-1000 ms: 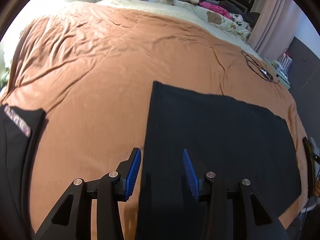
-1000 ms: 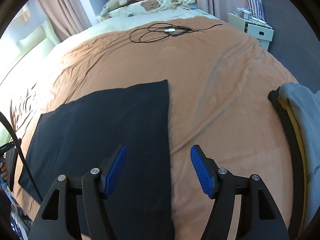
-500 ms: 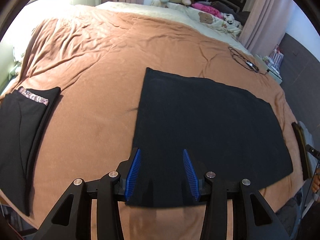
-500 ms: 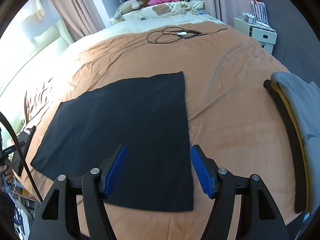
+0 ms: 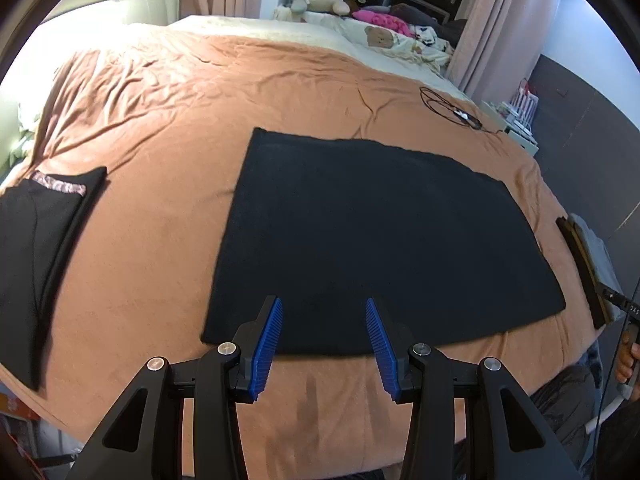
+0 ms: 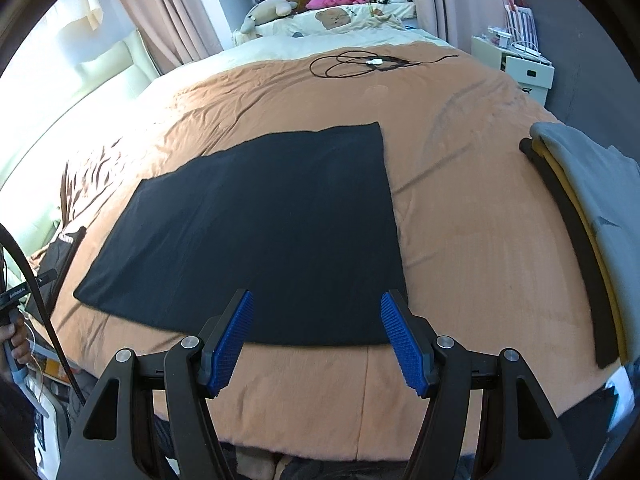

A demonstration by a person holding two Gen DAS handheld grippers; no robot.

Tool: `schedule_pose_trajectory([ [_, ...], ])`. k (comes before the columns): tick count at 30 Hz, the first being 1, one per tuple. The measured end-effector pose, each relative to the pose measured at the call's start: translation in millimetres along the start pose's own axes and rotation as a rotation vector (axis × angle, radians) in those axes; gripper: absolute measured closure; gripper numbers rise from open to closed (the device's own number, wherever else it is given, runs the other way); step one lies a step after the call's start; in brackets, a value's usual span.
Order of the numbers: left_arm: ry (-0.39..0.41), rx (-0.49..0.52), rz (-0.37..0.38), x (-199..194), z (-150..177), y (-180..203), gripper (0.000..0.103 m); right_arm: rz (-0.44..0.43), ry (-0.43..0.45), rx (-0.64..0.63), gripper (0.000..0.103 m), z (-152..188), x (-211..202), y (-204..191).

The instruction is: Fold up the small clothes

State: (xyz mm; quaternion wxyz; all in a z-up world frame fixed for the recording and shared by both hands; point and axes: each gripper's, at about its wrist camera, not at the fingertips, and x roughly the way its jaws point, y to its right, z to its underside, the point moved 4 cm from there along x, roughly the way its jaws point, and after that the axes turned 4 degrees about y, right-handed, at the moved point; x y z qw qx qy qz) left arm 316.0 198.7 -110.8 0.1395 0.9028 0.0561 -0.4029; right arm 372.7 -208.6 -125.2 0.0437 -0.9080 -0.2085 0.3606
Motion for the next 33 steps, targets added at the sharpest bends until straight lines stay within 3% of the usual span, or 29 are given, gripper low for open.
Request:
schedule_pose_trajectory([
  [13,-0.040,0.020,-0.041,29.3,25.4,-2.0,0.057,0.013,-0.041,-0.001,0.038,11.9,31.4,-12.3],
  [33,-0.098,0.019,-0.115,80.0,39.4,-40.4,0.057,0.115,-0.111,-0.037,0.042,17.6,102.2,-15.3],
])
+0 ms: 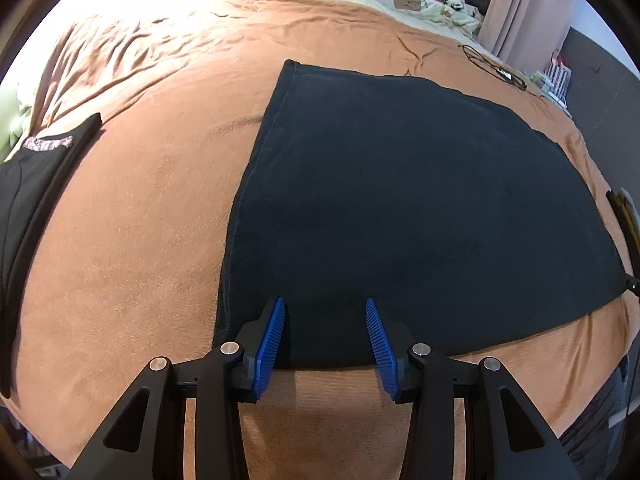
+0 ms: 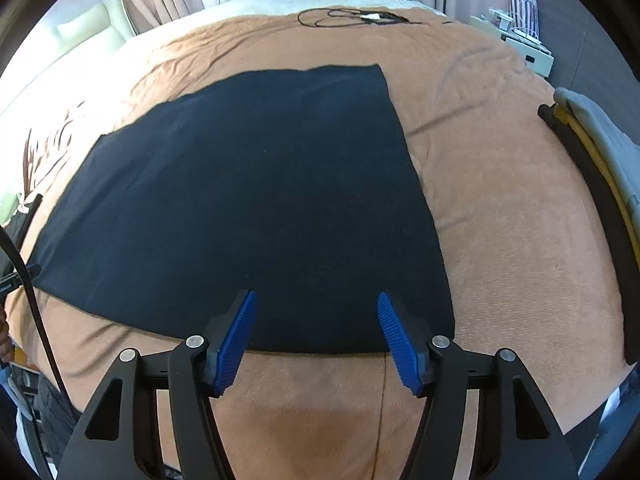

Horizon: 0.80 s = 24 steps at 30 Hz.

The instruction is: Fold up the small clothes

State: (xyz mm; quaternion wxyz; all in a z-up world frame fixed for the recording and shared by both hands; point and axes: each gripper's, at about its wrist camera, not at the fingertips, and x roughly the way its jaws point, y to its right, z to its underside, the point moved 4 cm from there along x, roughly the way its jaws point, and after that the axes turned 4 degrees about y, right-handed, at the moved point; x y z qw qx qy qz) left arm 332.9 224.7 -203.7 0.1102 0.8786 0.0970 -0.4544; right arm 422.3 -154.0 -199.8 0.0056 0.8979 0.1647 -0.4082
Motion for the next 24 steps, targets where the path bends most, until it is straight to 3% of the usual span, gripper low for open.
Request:
schedule_pose_trajectory([
  [8,-0.004,0.013,-0.077,-4.7,5.9,-11.7,0.062,0.050,-0.019,-0.006,0.044,19.0,6.7,12.8],
  [16,-0.021,-0.011,-0.071,-14.6,15.8,-25.8,0.072,0.051,-0.049,0.067,0.053,33.5,-5.0,36.0],
  [19,-0.031,-0.049,-0.057,-22.9,18.6,-34.6,0.077,-0.001,-0.032,0.117,0.053,33.8,-16.1,44.3],
  [21,-0.029,-0.078,-0.088,-30.0,18.9,-43.8,0.077,-0.065,-0.017,0.159,0.053,35.5,-24.1,48.9],
  [24,0.003,-0.143,-0.027,-43.5,13.6,-56.8,0.077,-0.174,-0.004,0.247,0.053,37.4,-29.6,62.0],
])
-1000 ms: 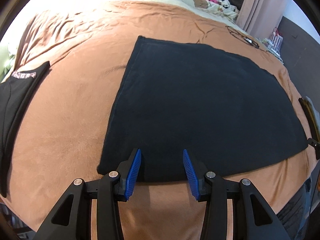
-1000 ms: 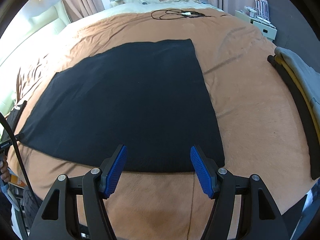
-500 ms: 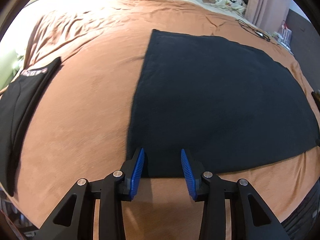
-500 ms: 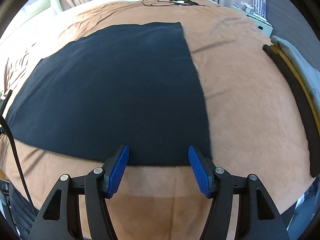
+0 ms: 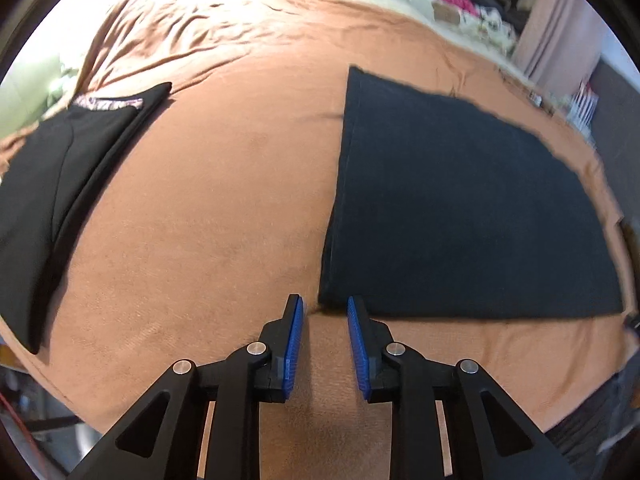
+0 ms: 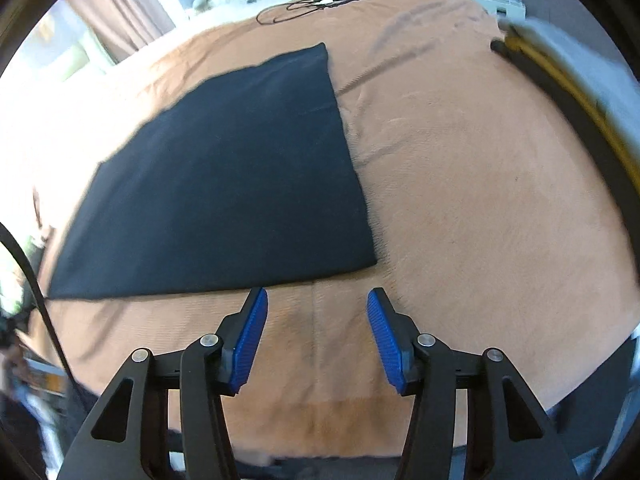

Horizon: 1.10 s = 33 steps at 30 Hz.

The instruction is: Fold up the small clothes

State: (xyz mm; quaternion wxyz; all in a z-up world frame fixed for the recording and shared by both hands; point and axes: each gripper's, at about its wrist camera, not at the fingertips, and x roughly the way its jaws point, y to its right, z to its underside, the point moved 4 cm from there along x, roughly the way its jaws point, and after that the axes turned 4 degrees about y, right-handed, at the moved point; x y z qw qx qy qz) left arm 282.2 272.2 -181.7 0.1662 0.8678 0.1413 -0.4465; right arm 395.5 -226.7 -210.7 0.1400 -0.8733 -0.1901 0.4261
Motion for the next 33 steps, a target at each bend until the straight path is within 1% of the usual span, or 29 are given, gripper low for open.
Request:
schedule_pose_trajectory([
  [3,0.016,-0.066,0.050,-8.6,-7.6,-8.6,0.077,-0.105,-0.001,0.114,0.053,-1.3,-1.3,16.8],
  [6,0.013,-0.148,0.140,-11.1,-9.8,-11.8,0.077,-0.196,-0.004,0.194,0.053,-0.3,2.5,26.9],
  [11,-0.022,-0.245,0.212,-3.3,-5.4,-12.6,0.076,-0.278,-0.007,0.279,0.053,4.0,8.8,30.1],
  [13,-0.037,-0.289,0.249,-1.1,-1.0,-12.4,0.076,-0.284,-0.004,0.305,0.053,6.8,12.0,33.3],
  [17,-0.063,-0.347,0.279,5.1,5.8,-12.5,0.076,-0.284,0.007,0.345,0.053,11.4,21.7,44.1],
  [19,-0.076,-0.365,0.267,10.9,8.5,-13.0,0.074,-0.278,0.014,0.364,0.053,14.4,23.3,48.3],
  [21,-0.078,-0.389,0.257,16.8,9.6,-15.4,0.069,-0.266,0.027,0.371,0.053,16.6,21.1,47.8],
  [26,-0.063,-0.418,0.246,26.2,6.8,-17.8,0.069,-0.249,0.050,0.400,0.053,21.8,14.9,41.0],
  [33,-0.041,-0.448,0.250,34.0,0.1,-21.1,0.069,-0.253,0.079,0.439,0.053,22.5,22.3,34.9],
])
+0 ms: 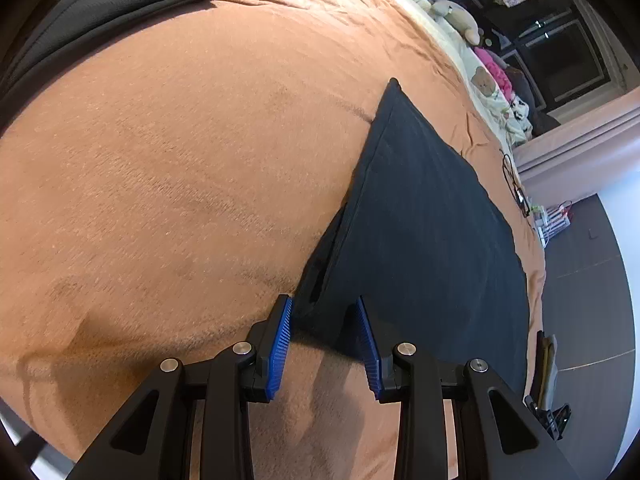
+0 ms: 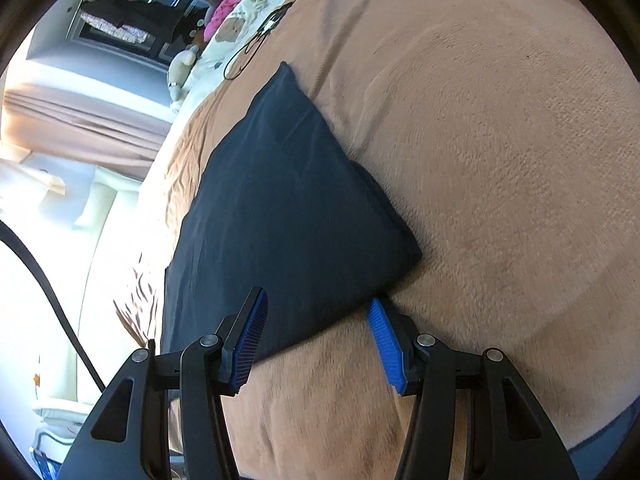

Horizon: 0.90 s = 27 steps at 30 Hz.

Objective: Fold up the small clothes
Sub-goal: 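Close both tools on the edge of the folded shirt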

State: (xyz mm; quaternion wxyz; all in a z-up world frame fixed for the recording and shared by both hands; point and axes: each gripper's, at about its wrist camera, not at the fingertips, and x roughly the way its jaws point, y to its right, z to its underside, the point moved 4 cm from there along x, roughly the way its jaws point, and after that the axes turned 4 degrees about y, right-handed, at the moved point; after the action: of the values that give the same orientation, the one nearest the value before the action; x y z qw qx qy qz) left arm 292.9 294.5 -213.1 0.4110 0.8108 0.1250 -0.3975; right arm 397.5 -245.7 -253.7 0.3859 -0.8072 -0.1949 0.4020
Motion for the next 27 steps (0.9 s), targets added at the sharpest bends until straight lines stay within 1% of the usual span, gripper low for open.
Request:
schedule_pose_trajectory([
  [1,0.004,-0.002,0.003,0.9,-0.4,0.9,0.069,0.002,0.005,0.001,0.054,0.6,0.1,0.4],
  [6,0.014,-0.026,0.032,4.8,-3.4,-1.8,0.069,0.011,0.016,-0.006,0.066,0.3,2.2,0.8],
  [8,0.017,-0.030,0.036,3.9,-3.5,-2.1,0.069,0.006,0.018,0.002,0.068,-0.5,2.0,1.4],
  [10,0.015,-0.016,0.035,3.0,-2.9,0.0,0.069,0.000,0.019,-0.002,0.076,-3.4,3.7,-0.5],
  [12,0.005,-0.012,0.045,1.2,-1.3,2.4,0.069,-0.004,0.017,0.006,0.089,-5.9,4.4,-1.1],
  [14,0.002,-0.010,0.058,-0.9,0.0,4.3,0.069,-0.034,0.025,0.010,0.093,-5.6,0.4,-1.8],
  [17,0.000,-0.001,0.055,-0.2,1.2,4.9,0.069,-0.062,0.029,0.002,0.093,-1.7,-4.7,-0.9],
  [21,0.004,-0.002,0.042,3.8,1.6,5.0,0.069,-0.037,0.005,-0.018,0.092,3.4,-3.7,7.7],
  [24,0.009,0.006,0.027,6.1,0.0,7.4,0.069,-0.035,-0.016,-0.001,0.089,1.4,-0.5,14.2],
  [27,0.016,0.003,0.015,8.6,-2.4,8.2,0.069,-0.044,-0.023,0.023,0.089,-3.3,2.9,17.4],
])
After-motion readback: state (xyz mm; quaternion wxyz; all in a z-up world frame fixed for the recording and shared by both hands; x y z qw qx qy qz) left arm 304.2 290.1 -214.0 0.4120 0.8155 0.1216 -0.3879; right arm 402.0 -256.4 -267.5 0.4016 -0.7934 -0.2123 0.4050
